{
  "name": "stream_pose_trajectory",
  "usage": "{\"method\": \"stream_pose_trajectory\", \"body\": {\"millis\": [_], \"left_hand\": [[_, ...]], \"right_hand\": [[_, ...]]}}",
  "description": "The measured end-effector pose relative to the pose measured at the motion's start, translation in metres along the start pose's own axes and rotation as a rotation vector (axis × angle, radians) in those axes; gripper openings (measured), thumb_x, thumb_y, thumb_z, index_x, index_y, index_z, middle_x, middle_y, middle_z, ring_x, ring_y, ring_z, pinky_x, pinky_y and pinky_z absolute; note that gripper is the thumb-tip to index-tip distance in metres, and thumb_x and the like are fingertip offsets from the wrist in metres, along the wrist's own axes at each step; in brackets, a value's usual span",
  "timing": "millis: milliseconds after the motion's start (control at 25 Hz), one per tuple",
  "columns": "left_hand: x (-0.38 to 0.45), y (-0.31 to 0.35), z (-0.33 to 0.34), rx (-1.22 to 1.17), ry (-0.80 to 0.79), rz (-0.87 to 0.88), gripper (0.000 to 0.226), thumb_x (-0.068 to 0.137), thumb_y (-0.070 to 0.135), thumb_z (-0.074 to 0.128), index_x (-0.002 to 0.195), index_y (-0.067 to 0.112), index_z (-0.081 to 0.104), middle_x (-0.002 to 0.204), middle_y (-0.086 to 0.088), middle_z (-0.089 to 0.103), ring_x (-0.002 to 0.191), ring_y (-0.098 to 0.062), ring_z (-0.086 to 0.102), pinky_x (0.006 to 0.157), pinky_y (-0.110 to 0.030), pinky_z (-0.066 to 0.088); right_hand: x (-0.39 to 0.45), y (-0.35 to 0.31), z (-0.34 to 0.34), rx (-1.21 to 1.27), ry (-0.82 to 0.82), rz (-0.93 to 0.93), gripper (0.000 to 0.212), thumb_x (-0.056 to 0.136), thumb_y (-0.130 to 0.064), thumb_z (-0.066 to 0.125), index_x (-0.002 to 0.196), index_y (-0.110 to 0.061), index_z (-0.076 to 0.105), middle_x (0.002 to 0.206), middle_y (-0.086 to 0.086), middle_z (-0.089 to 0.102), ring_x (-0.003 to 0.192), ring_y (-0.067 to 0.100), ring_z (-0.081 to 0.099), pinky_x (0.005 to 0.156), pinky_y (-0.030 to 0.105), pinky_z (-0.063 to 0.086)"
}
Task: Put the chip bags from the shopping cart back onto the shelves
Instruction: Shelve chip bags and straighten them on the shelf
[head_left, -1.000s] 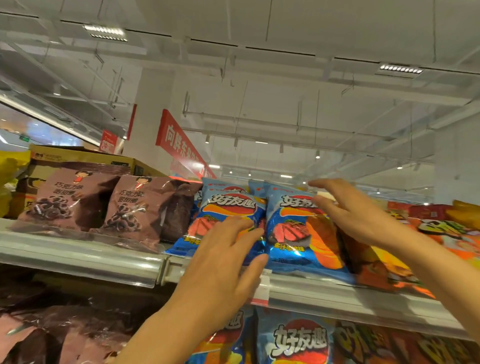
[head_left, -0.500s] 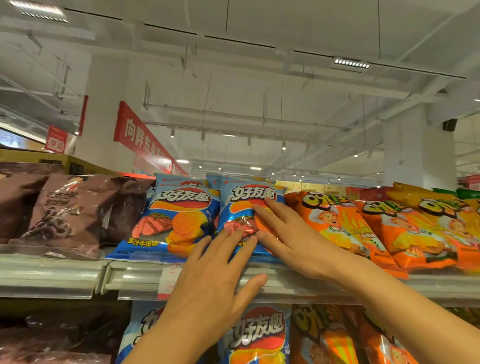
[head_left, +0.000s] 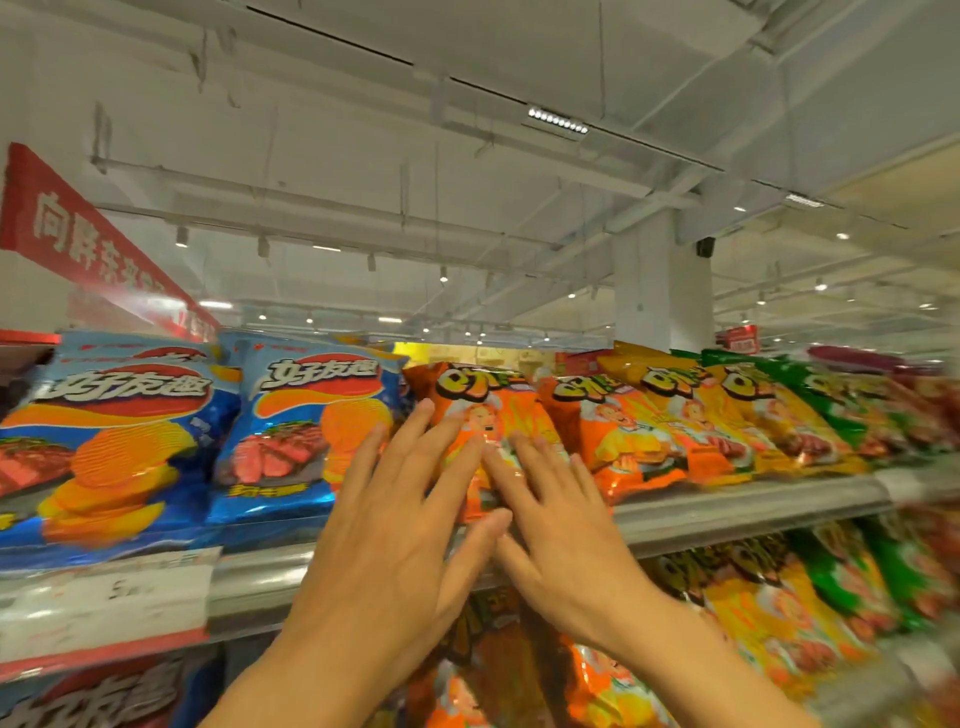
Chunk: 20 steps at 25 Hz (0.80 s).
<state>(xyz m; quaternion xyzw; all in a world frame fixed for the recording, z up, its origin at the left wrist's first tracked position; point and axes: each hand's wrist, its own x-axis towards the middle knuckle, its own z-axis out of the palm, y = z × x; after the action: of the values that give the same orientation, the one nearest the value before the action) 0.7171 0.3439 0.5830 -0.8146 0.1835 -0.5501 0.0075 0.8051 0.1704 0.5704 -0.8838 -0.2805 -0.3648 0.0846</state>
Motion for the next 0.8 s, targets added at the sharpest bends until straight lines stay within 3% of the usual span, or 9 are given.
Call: {"method": "stream_pose_trajectory", "body": {"millis": [120, 240, 280, 360, 440, 520, 640, 720, 800], "left_hand": [[0.028, 0.028, 0.019, -0.108, -0.072, -0.001, 0.066, 0.096, 0.054, 0.031, 0.144, 0.016, 0.055, 0.153, -0.003, 0.048, 0.148, -0.022, 0.035, 0.121, -0.041, 0.022], [0.043, 0.039, 0.036, -0.225, -0.179, -0.072, 0.076, 0.093, 0.067, 0.011, 0.157, 0.031, 0.030, 0.161, 0.011, 0.032, 0.150, -0.007, 0.022, 0.123, -0.028, 0.018], [0.043, 0.040, 0.042, -0.212, -0.208, -0.081, 0.076, 0.093, 0.069, 0.006, 0.159, 0.036, 0.020, 0.163, 0.016, 0.026, 0.150, -0.003, 0.018, 0.123, -0.025, 0.015], [0.040, 0.040, 0.051, -0.076, -0.277, -0.081, 0.075, 0.093, 0.071, 0.002, 0.159, 0.040, 0.016, 0.162, 0.019, 0.027, 0.151, -0.005, 0.018, 0.123, -0.026, 0.012], [0.037, 0.044, 0.053, 0.069, -0.313, -0.086, 0.069, 0.096, 0.066, 0.015, 0.150, 0.036, 0.044, 0.150, 0.014, 0.050, 0.144, -0.013, 0.041, 0.118, -0.030, 0.023], [0.039, 0.046, 0.058, 0.110, -0.230, -0.104, 0.055, 0.096, 0.058, 0.033, 0.127, 0.030, 0.070, 0.127, 0.010, 0.069, 0.124, -0.018, 0.062, 0.105, -0.034, 0.036], [0.054, 0.059, 0.069, 0.173, -0.125, -0.180, 0.044, 0.096, 0.057, 0.038, 0.094, 0.030, 0.072, 0.096, 0.012, 0.066, 0.096, -0.019, 0.065, 0.083, -0.037, 0.042], [0.072, 0.078, 0.079, 0.175, -0.047, -0.251, 0.044, 0.095, 0.057, 0.038, 0.094, 0.026, 0.071, 0.096, 0.006, 0.062, 0.094, -0.023, 0.060, 0.079, -0.040, 0.044], [0.092, 0.108, 0.097, 0.166, -0.003, -0.256, 0.049, 0.094, 0.053, 0.040, 0.111, 0.019, 0.071, 0.117, -0.003, 0.063, 0.111, -0.028, 0.057, 0.089, -0.047, 0.048]], "right_hand": [[0.000, 0.007, -0.004, 0.087, -0.016, -0.130, 0.076, 0.095, -0.046, 0.040, 0.162, -0.032, 0.007, 0.171, -0.006, -0.004, 0.157, 0.014, -0.010, 0.128, 0.044, -0.003], [-0.006, 0.033, -0.025, 0.366, 0.029, -0.228, 0.055, 0.093, -0.033, 0.057, 0.146, -0.022, 0.049, 0.156, -0.003, 0.040, 0.148, 0.012, 0.030, 0.123, 0.040, 0.026], [-0.009, 0.049, -0.031, 0.419, 0.119, -0.203, 0.042, 0.094, -0.034, 0.057, 0.134, -0.021, 0.062, 0.145, -0.003, 0.052, 0.140, 0.011, 0.041, 0.116, 0.041, 0.035], [-0.010, 0.087, -0.041, 0.317, 0.316, -0.080, 0.045, 0.096, -0.050, 0.047, 0.126, -0.026, 0.070, 0.141, -0.004, 0.058, 0.137, 0.014, 0.046, 0.111, 0.047, 0.038], [-0.010, 0.125, -0.046, 0.054, 0.277, 0.080, 0.061, 0.093, -0.070, 0.028, 0.144, -0.044, 0.051, 0.159, -0.008, 0.040, 0.152, 0.021, 0.027, 0.121, 0.056, 0.023], [-0.010, 0.150, -0.036, -0.050, 0.075, 0.165, 0.072, 0.084, -0.084, 0.003, 0.151, -0.062, 0.014, 0.169, -0.016, 0.007, 0.158, 0.018, -0.004, 0.127, 0.052, 0.003], [-0.012, 0.163, -0.014, 0.038, 0.006, 0.081, 0.077, 0.075, -0.091, -0.012, 0.147, -0.065, -0.019, 0.169, -0.016, -0.016, 0.156, 0.015, -0.017, 0.126, 0.048, -0.003], [-0.011, 0.168, -0.008, 0.122, -0.011, -0.001, 0.079, 0.076, -0.092, -0.004, 0.146, -0.062, -0.026, 0.168, -0.015, -0.021, 0.155, 0.017, -0.020, 0.124, 0.049, -0.001], [-0.011, 0.180, -0.009, 0.176, -0.025, -0.120, 0.080, 0.080, -0.087, 0.006, 0.152, -0.057, -0.015, 0.170, -0.013, -0.014, 0.156, 0.018, -0.015, 0.123, 0.050, 0.002]]}}
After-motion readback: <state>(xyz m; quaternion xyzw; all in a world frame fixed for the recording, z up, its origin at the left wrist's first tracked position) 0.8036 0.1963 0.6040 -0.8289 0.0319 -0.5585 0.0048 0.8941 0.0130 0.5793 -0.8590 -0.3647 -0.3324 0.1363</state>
